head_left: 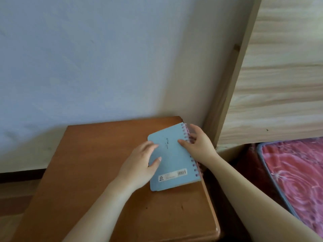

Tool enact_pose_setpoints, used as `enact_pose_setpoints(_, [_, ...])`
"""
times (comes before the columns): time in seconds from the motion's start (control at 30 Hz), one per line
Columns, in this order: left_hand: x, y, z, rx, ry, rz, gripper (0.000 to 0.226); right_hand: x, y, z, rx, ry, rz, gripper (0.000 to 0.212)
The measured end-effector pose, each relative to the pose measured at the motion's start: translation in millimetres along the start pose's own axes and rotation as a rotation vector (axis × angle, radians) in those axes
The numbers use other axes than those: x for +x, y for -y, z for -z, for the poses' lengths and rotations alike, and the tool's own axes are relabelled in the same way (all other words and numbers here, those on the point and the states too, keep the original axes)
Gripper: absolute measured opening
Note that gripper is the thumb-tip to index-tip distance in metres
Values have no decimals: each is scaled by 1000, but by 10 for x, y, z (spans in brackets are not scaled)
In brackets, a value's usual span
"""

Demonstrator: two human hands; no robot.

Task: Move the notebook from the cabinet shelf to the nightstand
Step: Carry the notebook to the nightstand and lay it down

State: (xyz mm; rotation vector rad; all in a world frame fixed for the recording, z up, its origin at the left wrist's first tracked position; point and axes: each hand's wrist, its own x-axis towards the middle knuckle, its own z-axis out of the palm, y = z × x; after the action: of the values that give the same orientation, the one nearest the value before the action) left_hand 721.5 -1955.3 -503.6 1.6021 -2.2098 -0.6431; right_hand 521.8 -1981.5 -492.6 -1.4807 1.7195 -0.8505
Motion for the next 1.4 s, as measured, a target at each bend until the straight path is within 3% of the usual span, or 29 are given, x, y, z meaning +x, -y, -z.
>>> enact_pose_setpoints(0.23, [-42, 141, -337, 185, 33, -14, 55, -20, -195, -11, -119, -32, 149, 39])
enact_pose_setpoints(0.37, [-117, 47, -310, 203, 35, -2, 55, -338, -239, 47, -238, -94, 178, 40])
enact_pose_setpoints(0.53, [-197, 15, -336, 178, 35, 13, 57, -577, -367, -55, -476, -13, 70, 52])
enact_pose_setpoints(0.9, [-201, 43, -374, 141, 45, 23, 59, -472, -486, -222, -296, -60, 31, 54])
enact_pose_setpoints(1.0, [-202, 63, -368, 111, 76, 25, 58, -520, -434, -197, -75, -50, -9, 47])
enact_pose_setpoints(1.1, [-202, 91, -341, 71, 105, 31, 58, -600, -346, -140, 309, -6, -59, 41])
enact_pose_setpoints(1.2, [-196, 100, -237, -19, 84, 35, 57, -656, -198, -87, 486, 11, 11, 35])
enact_pose_setpoints(1.4, [-127, -55, 322, -219, -147, -32, 49, -600, 266, -38, 404, -166, 233, 40])
